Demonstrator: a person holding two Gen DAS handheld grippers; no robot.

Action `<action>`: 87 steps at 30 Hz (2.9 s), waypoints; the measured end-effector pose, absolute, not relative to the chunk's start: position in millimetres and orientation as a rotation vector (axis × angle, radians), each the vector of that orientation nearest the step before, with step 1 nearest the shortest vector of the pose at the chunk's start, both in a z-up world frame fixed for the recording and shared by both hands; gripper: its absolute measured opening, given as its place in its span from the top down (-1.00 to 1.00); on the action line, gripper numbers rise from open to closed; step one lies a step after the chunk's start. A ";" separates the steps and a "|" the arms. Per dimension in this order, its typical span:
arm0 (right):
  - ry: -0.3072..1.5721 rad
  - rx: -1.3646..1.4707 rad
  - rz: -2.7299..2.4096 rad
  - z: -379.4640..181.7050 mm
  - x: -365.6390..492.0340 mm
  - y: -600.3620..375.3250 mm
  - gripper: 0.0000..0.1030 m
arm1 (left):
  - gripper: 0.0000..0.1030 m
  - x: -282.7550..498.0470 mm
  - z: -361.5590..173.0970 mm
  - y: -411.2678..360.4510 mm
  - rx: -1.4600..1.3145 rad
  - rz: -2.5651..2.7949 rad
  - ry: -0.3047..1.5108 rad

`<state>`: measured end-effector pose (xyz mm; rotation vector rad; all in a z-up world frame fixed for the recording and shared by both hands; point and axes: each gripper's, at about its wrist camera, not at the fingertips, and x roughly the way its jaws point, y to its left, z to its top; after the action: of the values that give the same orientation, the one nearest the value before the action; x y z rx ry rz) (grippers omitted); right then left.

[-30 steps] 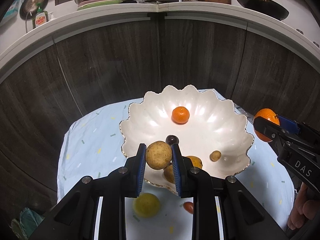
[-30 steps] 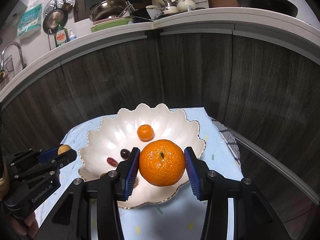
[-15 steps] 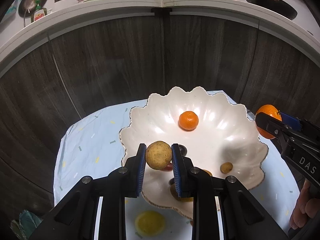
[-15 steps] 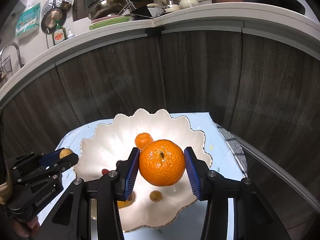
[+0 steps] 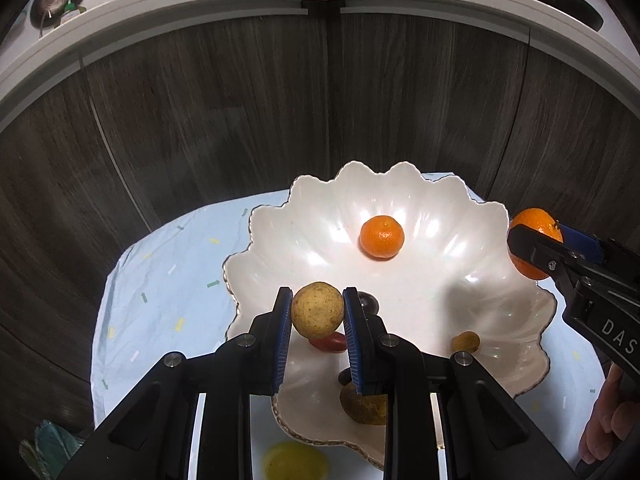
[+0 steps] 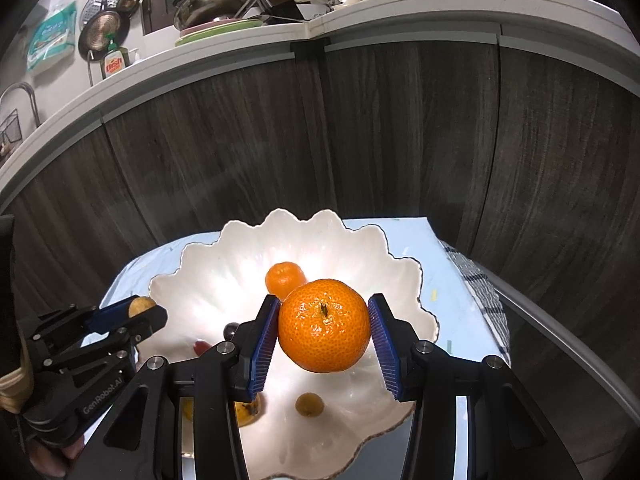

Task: Organize fruits
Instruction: 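Open the left tool over the bowl while the right tool releases the tangerine, then withdraw both open tools from the bowl back over the table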

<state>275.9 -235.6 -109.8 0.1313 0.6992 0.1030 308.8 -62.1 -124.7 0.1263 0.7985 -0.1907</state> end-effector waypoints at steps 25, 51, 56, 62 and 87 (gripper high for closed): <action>0.718 0.073 0.102 -118.8 278.6 -228.3 -0.35 | -0.21 301.0 -144.7 -50.5 0.119 -0.161 0.839; 0.653 0.065 0.089 -85.9 234.3 -219.0 -0.55 | -0.90 259.5 -103.7 -30.1 0.095 -0.130 0.775; 0.641 0.063 0.086 -78.9 222.3 -217.9 -0.55 | -0.90 248.9 -94.9 -28.4 0.094 -0.130 0.761; 0.633 0.065 0.084 -72.7 210.1 -218.1 -0.55 | -0.90 235.2 -85.2 -26.7 0.090 -0.129 0.745; 0.619 0.030 0.092 -62.2 164.4 -207.9 -0.55 | -0.90 183.9 -77.0 -15.2 0.081 -0.122 0.722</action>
<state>164.4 -207.9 -62.2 0.0300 0.6192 0.0924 183.9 -15.2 -77.0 0.0807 0.7217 -0.1216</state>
